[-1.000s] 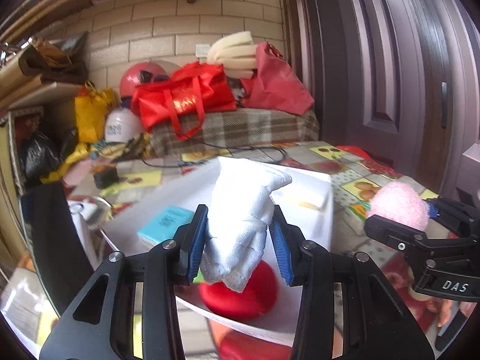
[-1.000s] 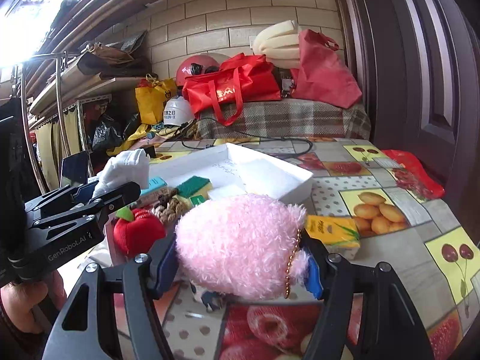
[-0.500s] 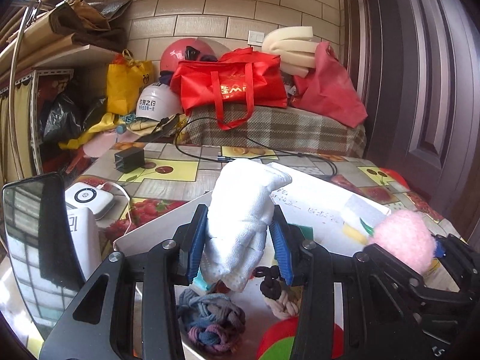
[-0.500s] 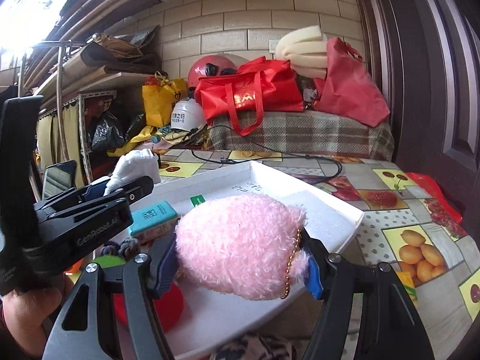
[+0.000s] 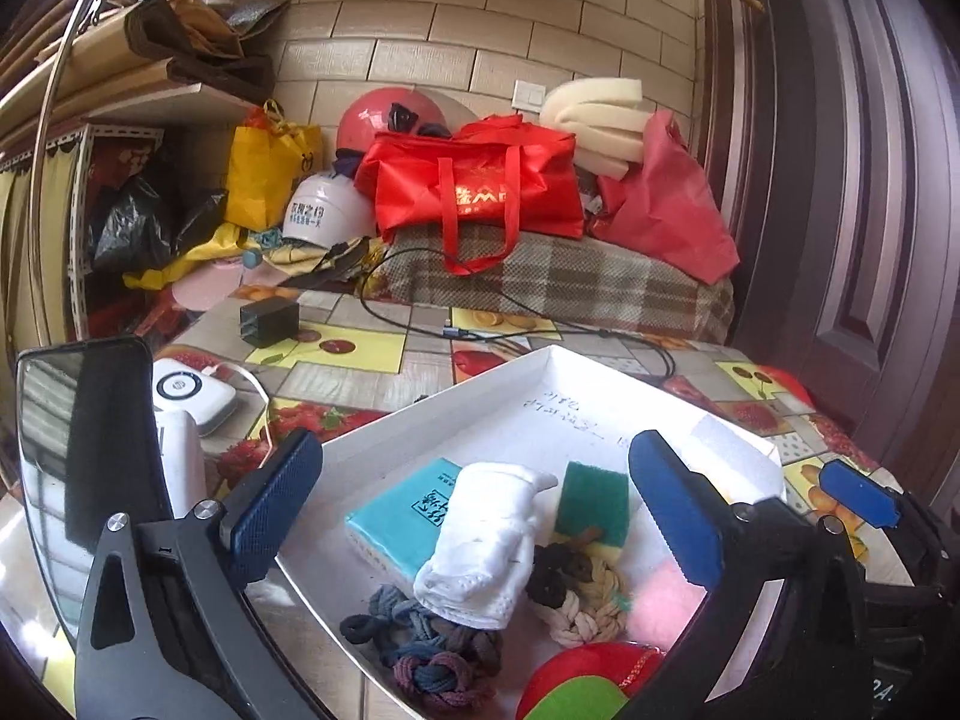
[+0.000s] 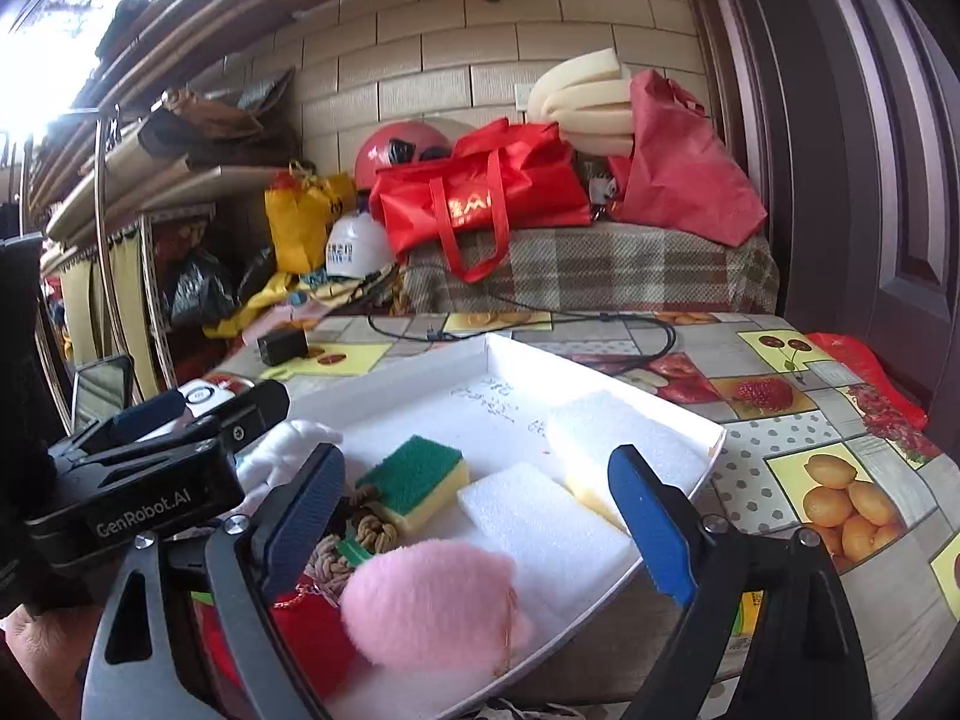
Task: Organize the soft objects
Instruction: 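Lower the glove and pink ball into the tray and open both grippers, then grasp the yellow tissue pack with the left gripper while the right gripper grasps the cow-print cloth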
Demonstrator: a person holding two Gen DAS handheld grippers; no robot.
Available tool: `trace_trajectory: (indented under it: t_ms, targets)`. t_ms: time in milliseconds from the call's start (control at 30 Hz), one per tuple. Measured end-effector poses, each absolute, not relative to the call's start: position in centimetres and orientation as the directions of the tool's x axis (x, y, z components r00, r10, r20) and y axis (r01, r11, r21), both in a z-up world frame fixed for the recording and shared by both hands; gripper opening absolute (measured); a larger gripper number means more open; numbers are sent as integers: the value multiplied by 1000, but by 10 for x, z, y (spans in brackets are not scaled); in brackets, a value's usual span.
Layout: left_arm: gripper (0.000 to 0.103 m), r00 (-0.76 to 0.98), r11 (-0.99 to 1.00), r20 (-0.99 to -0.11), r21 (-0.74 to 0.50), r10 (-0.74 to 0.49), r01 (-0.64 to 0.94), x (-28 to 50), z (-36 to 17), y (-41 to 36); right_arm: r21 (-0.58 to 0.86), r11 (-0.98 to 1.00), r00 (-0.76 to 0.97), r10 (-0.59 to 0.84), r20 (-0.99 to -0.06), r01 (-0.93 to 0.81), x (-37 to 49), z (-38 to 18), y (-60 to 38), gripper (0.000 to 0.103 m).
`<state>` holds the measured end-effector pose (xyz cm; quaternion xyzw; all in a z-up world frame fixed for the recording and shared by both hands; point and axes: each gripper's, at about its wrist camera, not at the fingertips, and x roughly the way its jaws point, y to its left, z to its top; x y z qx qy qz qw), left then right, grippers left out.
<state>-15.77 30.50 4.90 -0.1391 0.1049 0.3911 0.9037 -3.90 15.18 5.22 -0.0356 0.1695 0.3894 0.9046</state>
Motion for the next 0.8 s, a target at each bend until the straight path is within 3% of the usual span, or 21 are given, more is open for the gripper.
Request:
trace_trajectory:
  t_ms: [267,467,700,733,800]
  targets:
    - [103,688,687,-271,-114,673,-717,-153,53,292,64,681,608,689,-395,-730,-44,52,106,90]
    - [103,692,685,-280,-140,666,-715,-155,52,296,74,588,435,672,-600,-805,-33,32,98,90]
    - [103,706,704,-268,-120,656,-700,-154,53,290,-81,477,364,539,-760,-875,-47,3,148,89]
    - [103,714,714,-268,-118,646,-690,-153,53,288,-82,470,365,552,-750,-879,-49,3,149,86]
    - [103,736,737,-270,-117,621,-665,-151,52,281,-75,441,345,573,-744,-894,-52,2,150,57]
